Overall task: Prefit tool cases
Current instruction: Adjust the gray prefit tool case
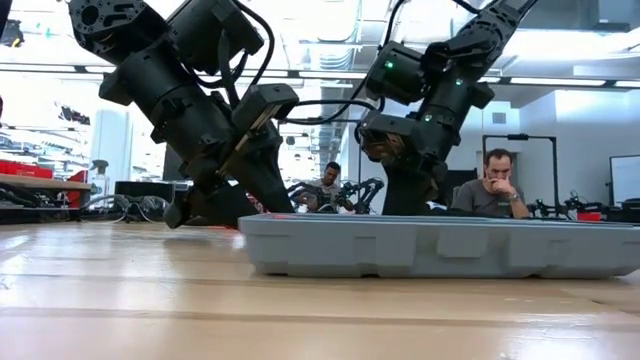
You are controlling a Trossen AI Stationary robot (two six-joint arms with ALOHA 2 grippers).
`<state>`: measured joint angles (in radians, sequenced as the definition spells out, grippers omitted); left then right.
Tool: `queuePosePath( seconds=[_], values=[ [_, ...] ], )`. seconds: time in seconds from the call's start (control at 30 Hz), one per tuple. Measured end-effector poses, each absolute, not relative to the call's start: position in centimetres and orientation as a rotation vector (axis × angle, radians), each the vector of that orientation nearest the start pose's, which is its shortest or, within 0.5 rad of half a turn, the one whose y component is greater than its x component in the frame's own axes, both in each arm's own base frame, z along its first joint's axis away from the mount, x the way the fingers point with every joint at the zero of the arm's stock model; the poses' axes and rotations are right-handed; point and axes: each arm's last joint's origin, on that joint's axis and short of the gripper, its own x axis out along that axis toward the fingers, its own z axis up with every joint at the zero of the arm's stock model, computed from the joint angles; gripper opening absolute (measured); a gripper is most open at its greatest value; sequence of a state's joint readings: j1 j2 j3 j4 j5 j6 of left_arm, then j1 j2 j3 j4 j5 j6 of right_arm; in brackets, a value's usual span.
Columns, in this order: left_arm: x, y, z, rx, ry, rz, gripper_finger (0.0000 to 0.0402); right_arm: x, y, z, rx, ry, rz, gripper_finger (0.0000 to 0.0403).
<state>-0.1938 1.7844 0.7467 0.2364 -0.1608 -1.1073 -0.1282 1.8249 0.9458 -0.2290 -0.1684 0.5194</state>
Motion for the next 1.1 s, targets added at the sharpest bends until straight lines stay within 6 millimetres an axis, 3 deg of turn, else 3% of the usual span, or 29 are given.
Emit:
queuePosePath(
  seconds=[0.43,0.83,1.1],
  values=[
    [31.6,-3.6,11.0,-0.87,0.734,0.415,0.015,33.3,-4.6,12.2,0.666,1.046,-0.164,0.0],
    [31.8,-3.5,10.4,-0.868,0.73,0.43,0.015,33.7,-4.8,12.4,0.702,1.004,-0.091,0.0],
    [31.9,-3.2,10.3,-0.861,0.705,0.452,0.015,34.5,-4.8,12.9,0.773,0.915,0.047,0.0]
  ],
)
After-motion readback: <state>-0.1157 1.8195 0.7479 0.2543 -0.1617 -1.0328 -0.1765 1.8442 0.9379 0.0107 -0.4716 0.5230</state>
